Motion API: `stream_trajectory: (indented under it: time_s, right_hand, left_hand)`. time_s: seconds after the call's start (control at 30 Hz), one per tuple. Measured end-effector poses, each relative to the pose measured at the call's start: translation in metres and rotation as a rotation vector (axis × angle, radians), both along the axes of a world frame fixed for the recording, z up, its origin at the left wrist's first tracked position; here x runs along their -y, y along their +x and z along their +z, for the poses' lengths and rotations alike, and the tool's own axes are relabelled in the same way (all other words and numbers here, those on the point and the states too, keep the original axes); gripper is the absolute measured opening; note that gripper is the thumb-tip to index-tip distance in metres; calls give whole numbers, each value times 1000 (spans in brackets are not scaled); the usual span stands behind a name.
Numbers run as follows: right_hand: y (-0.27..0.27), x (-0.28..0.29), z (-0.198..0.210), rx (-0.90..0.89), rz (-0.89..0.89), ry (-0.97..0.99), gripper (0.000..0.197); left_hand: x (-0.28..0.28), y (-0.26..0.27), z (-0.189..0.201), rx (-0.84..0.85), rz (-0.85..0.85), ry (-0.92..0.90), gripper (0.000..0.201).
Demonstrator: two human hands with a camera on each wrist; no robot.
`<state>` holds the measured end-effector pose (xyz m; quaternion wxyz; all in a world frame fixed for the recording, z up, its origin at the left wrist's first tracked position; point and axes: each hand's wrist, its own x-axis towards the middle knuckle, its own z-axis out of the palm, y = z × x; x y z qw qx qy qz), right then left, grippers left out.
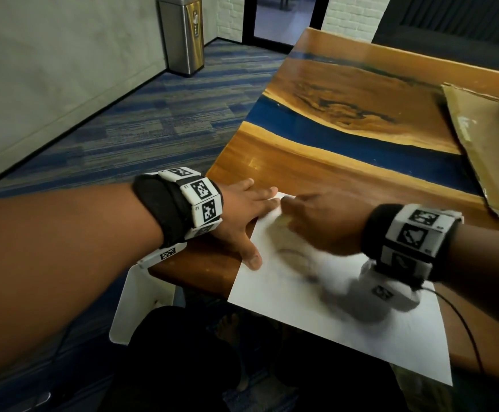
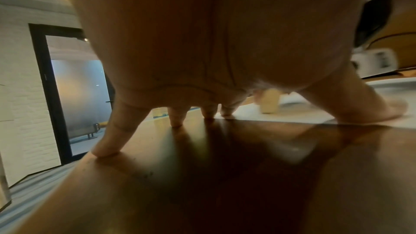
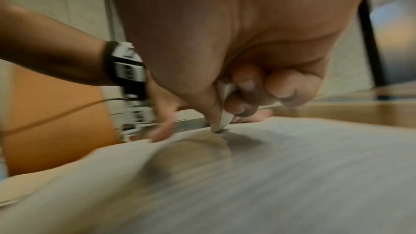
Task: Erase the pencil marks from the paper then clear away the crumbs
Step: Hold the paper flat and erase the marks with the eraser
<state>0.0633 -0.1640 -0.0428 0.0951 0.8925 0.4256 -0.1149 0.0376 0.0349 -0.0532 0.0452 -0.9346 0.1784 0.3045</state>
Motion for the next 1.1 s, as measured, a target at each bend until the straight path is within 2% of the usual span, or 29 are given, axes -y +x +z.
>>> stream_trajectory:
  time_s: [0.07,0.1,0.23,0.3,0.37,0.4,0.53,0.6,0.7,0.73,0.83,0.87,0.9,1.0,1.03,1.1]
  right_hand:
    - [-25,-2,-4,-91,158,4,28]
    - [-24,-1,-2,-92,162,-14,28]
    - [20,6,3,68,-69,-63,31]
    - [6,2,2,42,13,-25,30]
    - [-21,-2,-3,-64,186,2,30]
    - [-24,-1,-4,-87,208,-15,31]
    - [23,8,0,92,-30,-61,32]
    - [15,5,0,92,10,-38,33]
    - [-20,1,-4,-76,212,-18,32]
    - [-16,3,-4,-67,207,-33,32]
    - [21,14,-1,111,8,-62,34]
    - [23,17,-2,123,-27,-62,34]
    - [16,15,-1,110,-10,-47,35]
    - [-23,9,-7,-35,209,4,35]
    - [-23,9,-7,-50,215,-11,35]
    - [2,13,-6,60,84,-63,36]
  left_hand:
    - [1,1,0,-1,-2,-3,131]
    - [1,2,-1,2,-7,0,131]
    - [1,6,-5,26,-13,29,134]
    - [2,8,-4,25,-11,31,135]
    - [3,8,-3,14,-6,23,136]
    - [3,9,-3,13,-3,23,137]
    - [3,8,-4,17,11,31,139]
    - [4,8,-3,16,13,32,139]
    - [6,7,-1,-5,12,33,141]
    - [6,7,-1,-6,13,37,141]
    - [6,6,0,-1,17,50,140]
    - [7,6,-1,3,15,51,140]
    - [7,6,-1,3,12,52,140]
    - [9,6,0,-7,8,51,140]
    - [9,6,0,-7,7,57,140]
    - [9,7,0,-5,-1,70,139]
